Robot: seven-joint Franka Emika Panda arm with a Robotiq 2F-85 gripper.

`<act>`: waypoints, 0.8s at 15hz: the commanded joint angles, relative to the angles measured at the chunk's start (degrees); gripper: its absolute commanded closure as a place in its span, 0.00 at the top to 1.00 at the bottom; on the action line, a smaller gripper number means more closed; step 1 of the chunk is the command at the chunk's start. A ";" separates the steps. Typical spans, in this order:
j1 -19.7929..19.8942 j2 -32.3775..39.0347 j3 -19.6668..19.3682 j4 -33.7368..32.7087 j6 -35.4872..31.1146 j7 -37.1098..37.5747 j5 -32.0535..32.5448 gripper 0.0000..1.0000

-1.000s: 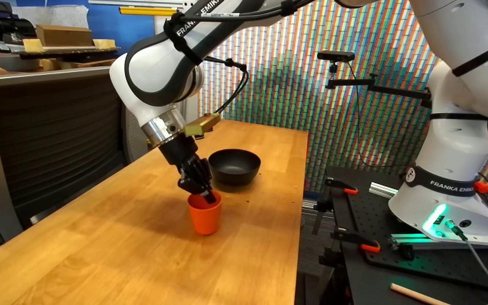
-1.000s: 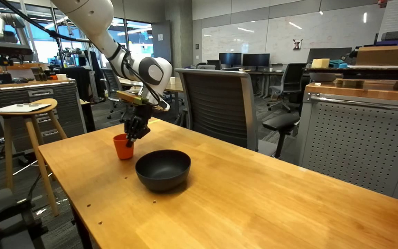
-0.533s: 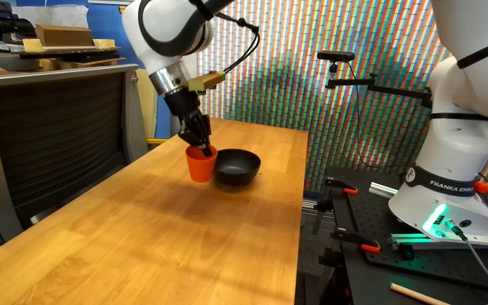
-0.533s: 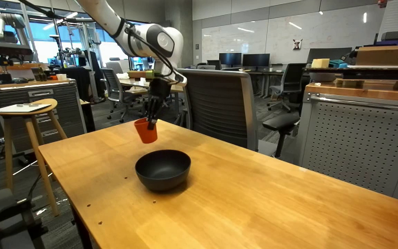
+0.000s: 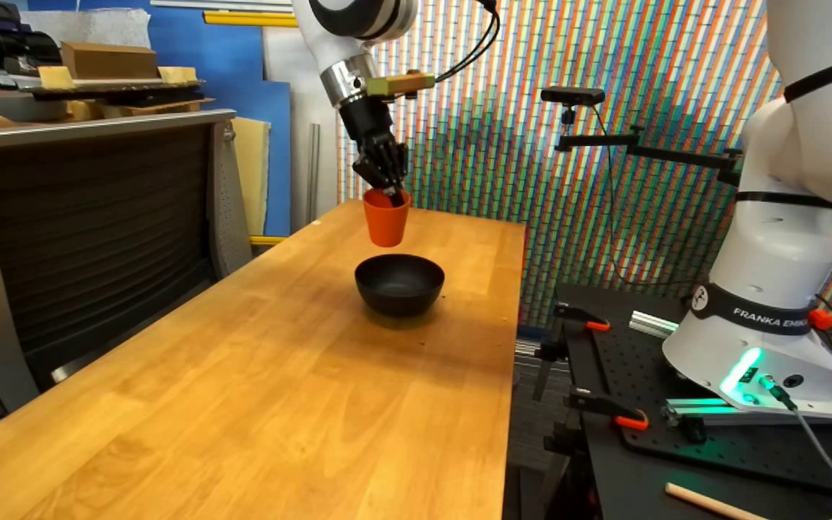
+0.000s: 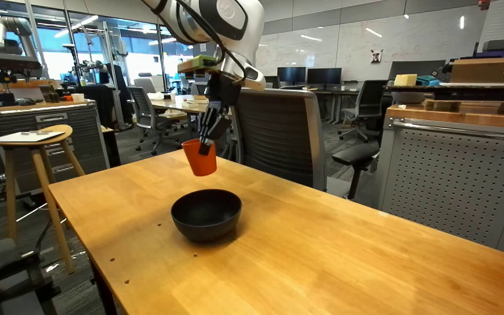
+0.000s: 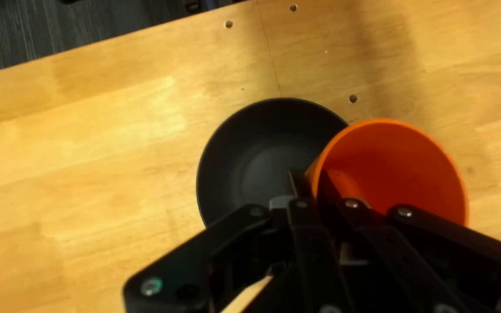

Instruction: Put the orange cup inside the black bowl

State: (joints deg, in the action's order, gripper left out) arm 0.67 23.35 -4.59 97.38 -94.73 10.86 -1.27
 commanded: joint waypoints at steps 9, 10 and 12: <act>1.70 12.34 0.26 -0.85 -2.66 1.00 -3.85 0.02; 1.78 12.99 0.04 -1.10 -3.42 1.21 -3.82 0.02; 2.18 14.02 -0.35 -1.52 -4.08 1.31 -4.01 0.02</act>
State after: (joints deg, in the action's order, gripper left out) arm 2.28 35.64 -4.42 98.16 -98.58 11.14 -5.31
